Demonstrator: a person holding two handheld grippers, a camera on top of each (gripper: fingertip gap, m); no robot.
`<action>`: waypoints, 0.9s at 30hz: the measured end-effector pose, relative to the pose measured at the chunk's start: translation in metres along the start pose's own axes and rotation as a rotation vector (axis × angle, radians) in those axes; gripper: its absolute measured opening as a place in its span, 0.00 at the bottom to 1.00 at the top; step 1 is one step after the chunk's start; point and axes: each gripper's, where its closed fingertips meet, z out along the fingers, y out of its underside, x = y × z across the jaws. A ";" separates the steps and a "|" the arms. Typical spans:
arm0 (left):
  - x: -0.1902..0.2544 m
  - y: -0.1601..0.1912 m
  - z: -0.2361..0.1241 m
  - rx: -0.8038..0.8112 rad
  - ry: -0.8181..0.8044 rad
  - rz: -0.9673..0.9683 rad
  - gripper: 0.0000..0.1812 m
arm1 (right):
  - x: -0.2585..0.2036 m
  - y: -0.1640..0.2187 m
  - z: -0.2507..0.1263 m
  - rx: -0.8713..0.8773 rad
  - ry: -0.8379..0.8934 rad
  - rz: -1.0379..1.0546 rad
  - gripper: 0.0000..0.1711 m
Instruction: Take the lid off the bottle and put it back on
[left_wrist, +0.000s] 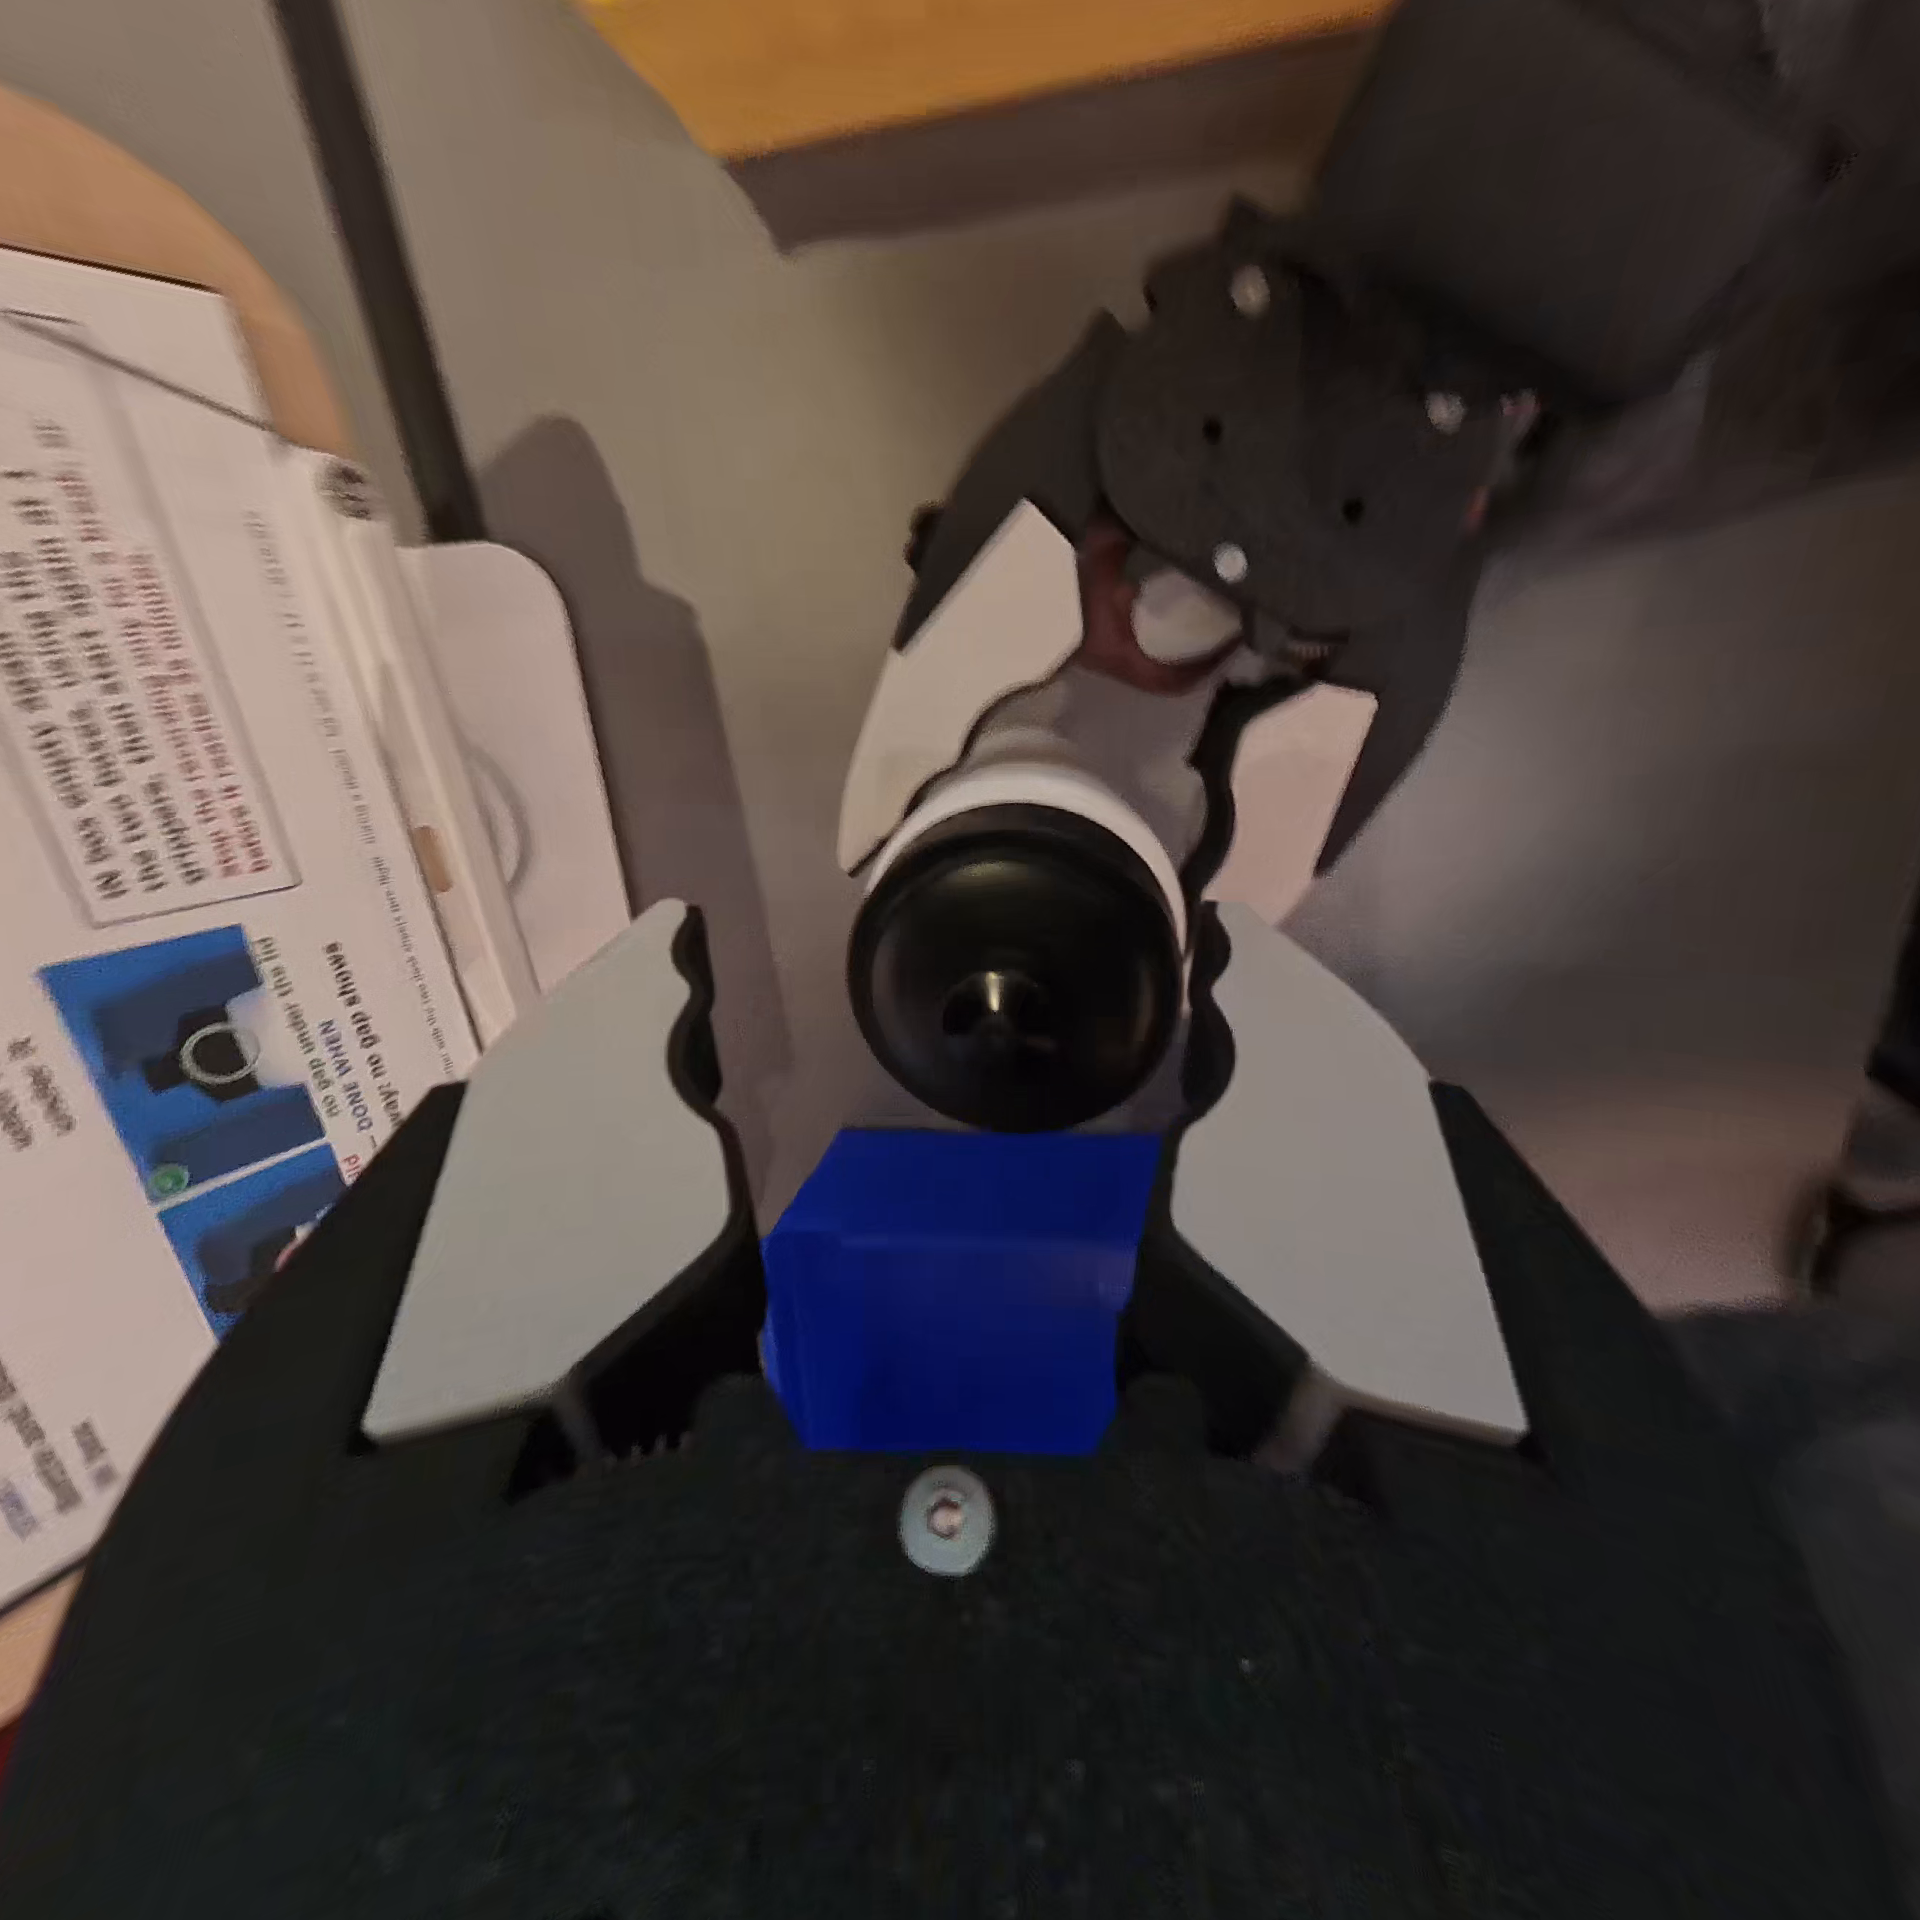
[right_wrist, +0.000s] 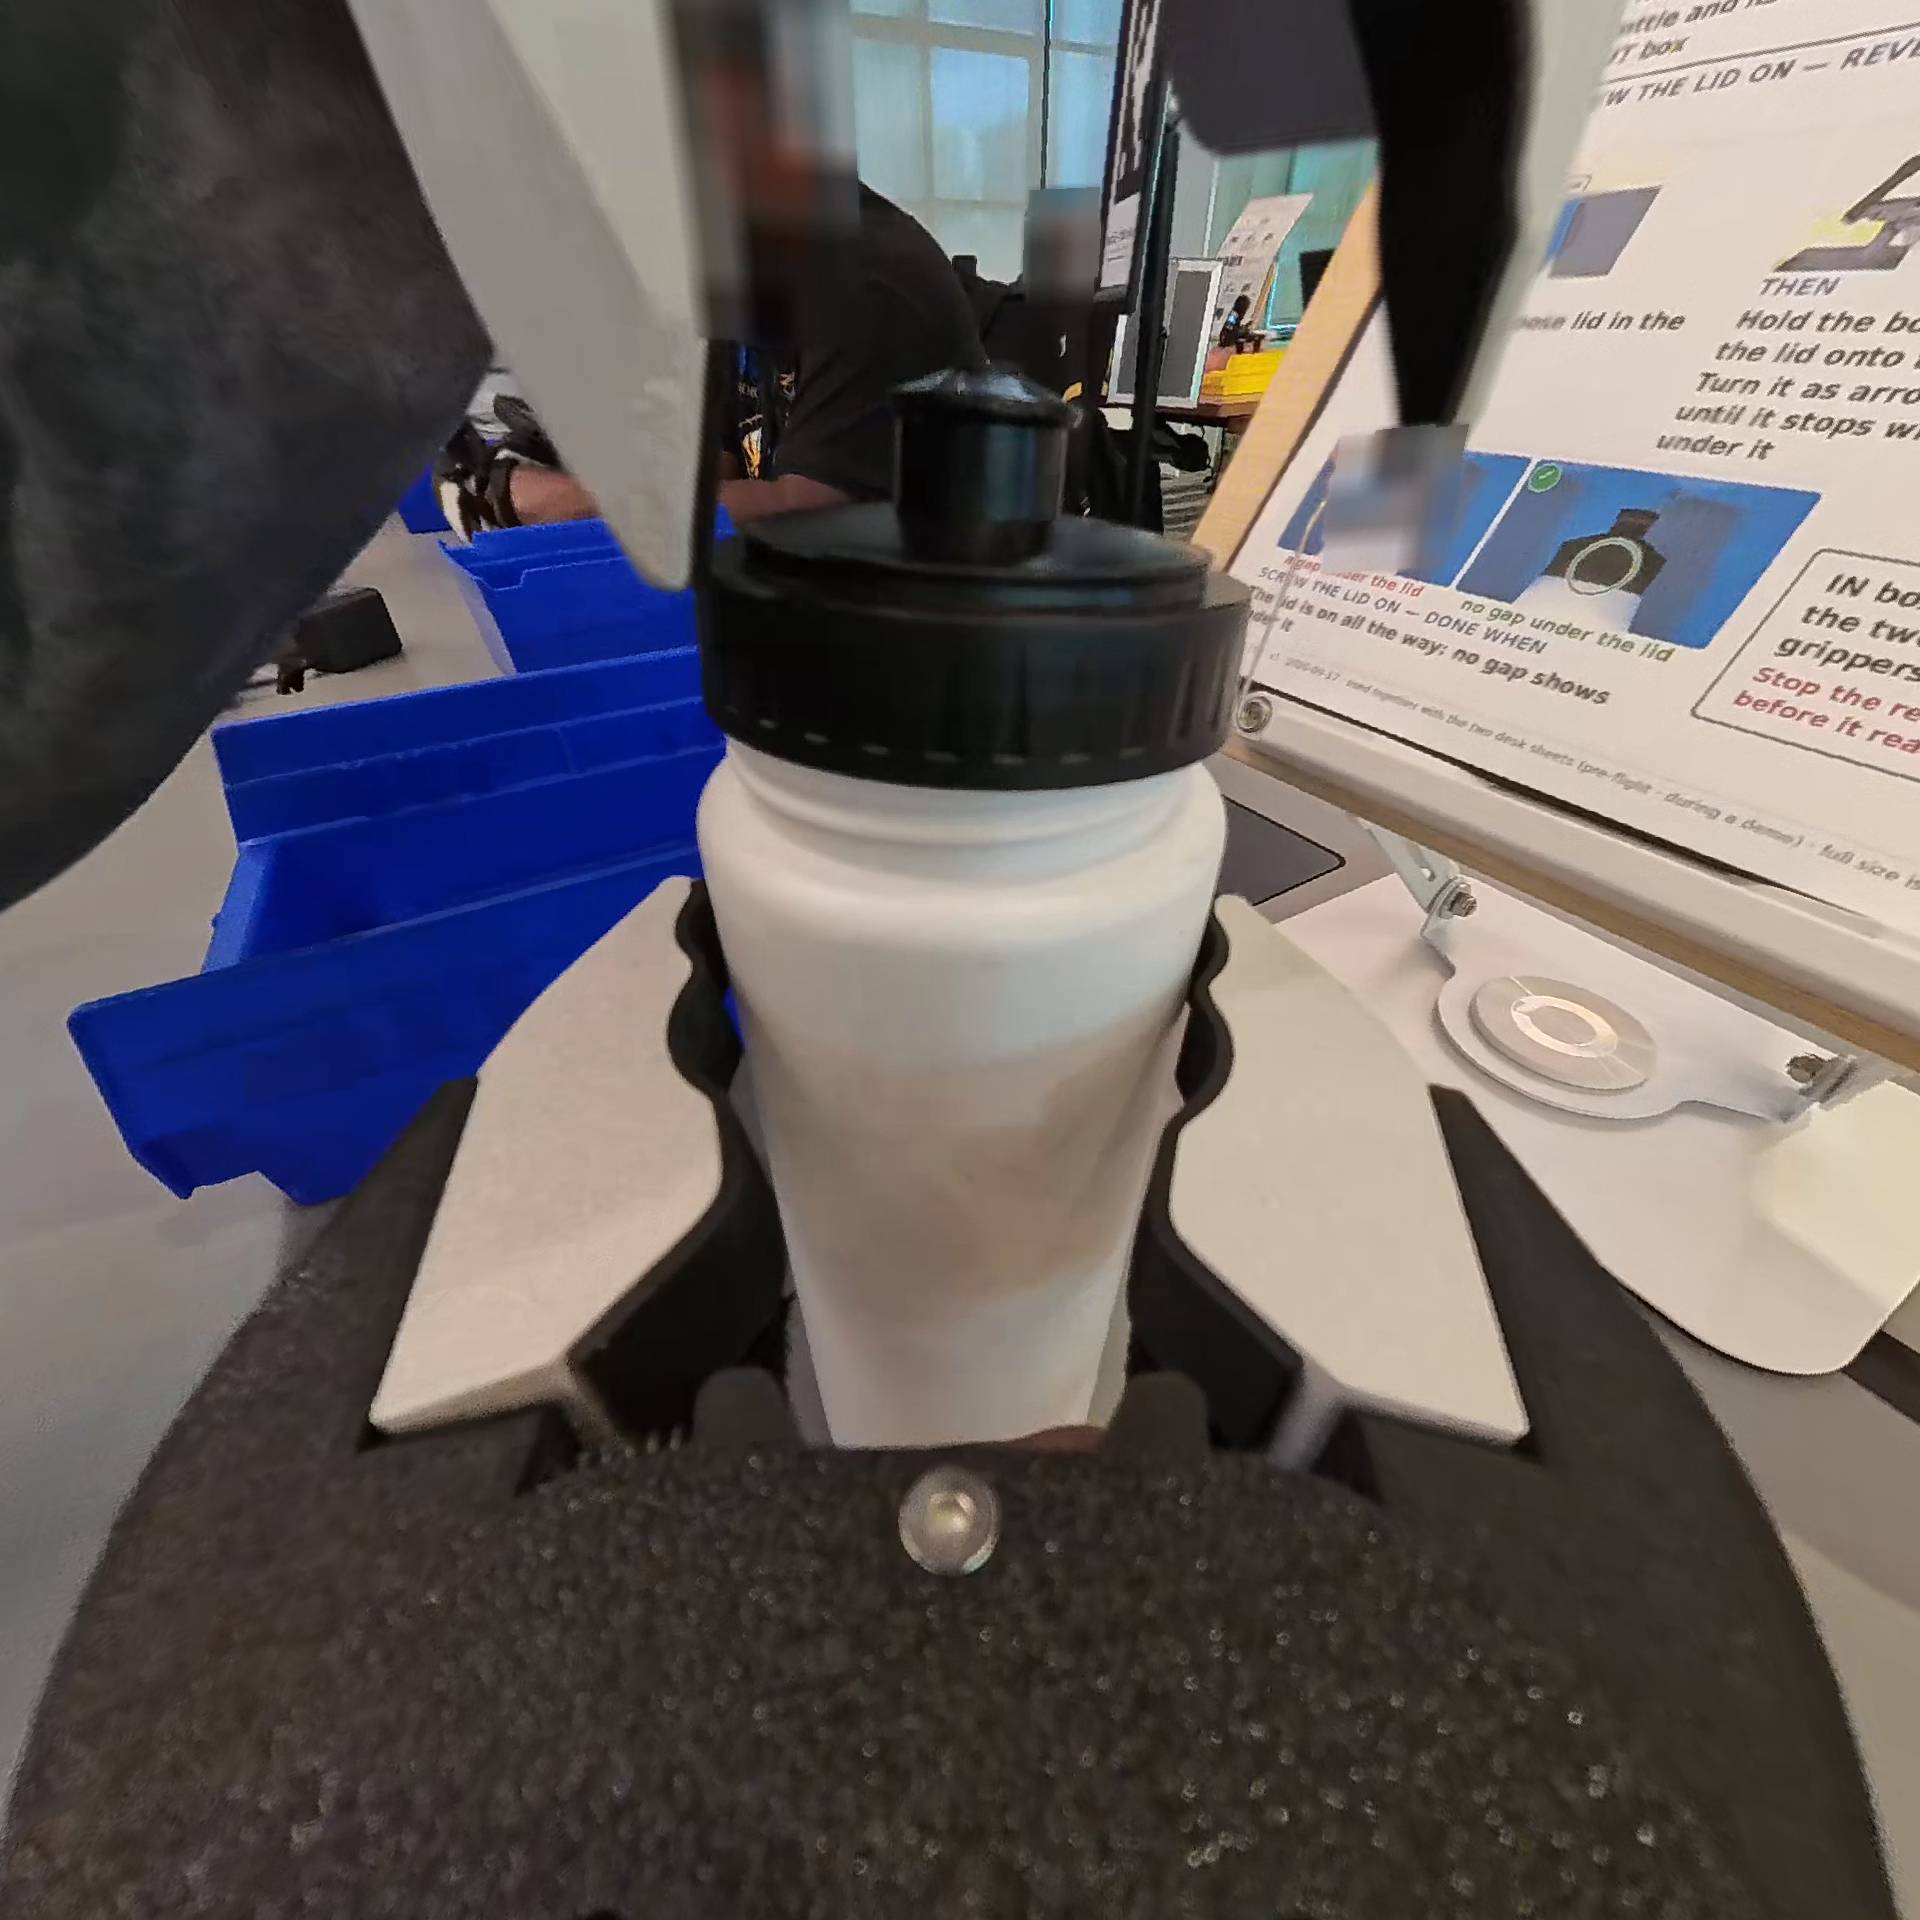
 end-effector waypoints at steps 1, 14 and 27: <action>-0.001 -0.002 -0.002 0.053 -0.044 -0.047 0.48 | -0.001 0.000 0.001 -0.002 0.001 -0.007 0.49; 0.002 0.019 -0.003 0.608 -0.447 -0.819 0.50 | -0.003 0.000 0.002 0.002 0.024 -0.018 0.50; 0.008 0.019 0.007 0.659 -0.441 -0.903 0.38 | -0.002 0.000 0.001 0.003 0.031 -0.010 0.50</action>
